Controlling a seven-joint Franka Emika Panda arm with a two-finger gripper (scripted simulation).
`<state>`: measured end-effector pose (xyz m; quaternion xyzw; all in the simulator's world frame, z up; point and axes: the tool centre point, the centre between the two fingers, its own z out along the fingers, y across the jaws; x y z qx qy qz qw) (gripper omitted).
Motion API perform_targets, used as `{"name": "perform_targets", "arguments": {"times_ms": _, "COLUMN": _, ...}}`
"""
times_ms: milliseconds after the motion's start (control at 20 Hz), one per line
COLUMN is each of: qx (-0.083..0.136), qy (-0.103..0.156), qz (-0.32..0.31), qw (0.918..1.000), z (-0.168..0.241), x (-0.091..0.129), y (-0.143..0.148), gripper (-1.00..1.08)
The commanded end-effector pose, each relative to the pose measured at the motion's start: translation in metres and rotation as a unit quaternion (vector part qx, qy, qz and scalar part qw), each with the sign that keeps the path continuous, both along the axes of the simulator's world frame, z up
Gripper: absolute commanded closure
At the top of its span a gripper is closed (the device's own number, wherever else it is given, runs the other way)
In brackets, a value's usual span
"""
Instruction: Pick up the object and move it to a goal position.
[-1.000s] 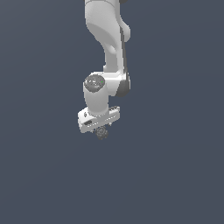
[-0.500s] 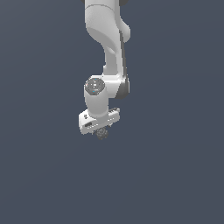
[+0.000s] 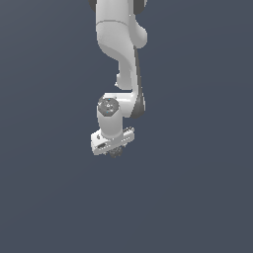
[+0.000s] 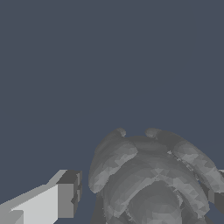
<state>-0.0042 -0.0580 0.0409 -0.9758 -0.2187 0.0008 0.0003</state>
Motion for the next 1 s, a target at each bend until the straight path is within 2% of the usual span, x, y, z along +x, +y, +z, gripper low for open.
{"name": "perform_targets", "arguments": {"times_ms": 0, "qx": 0.000, "qy": -0.001, "qz": 0.000, "qw": 1.0000, "z": -0.001, "x": 0.001, "y": 0.000, "gripper": 1.08}}
{"name": "perform_targets", "arguments": {"times_ms": 600, "qx": 0.000, "qy": -0.001, "qz": 0.000, "qw": 1.0000, "z": 0.000, "x": 0.001, "y": 0.000, "gripper": 1.08}}
{"name": "perform_targets", "arguments": {"times_ms": 950, "qx": 0.000, "qy": -0.001, "qz": 0.000, "qw": 1.0000, "z": 0.008, "x": -0.010, "y": 0.018, "gripper": 1.08}}
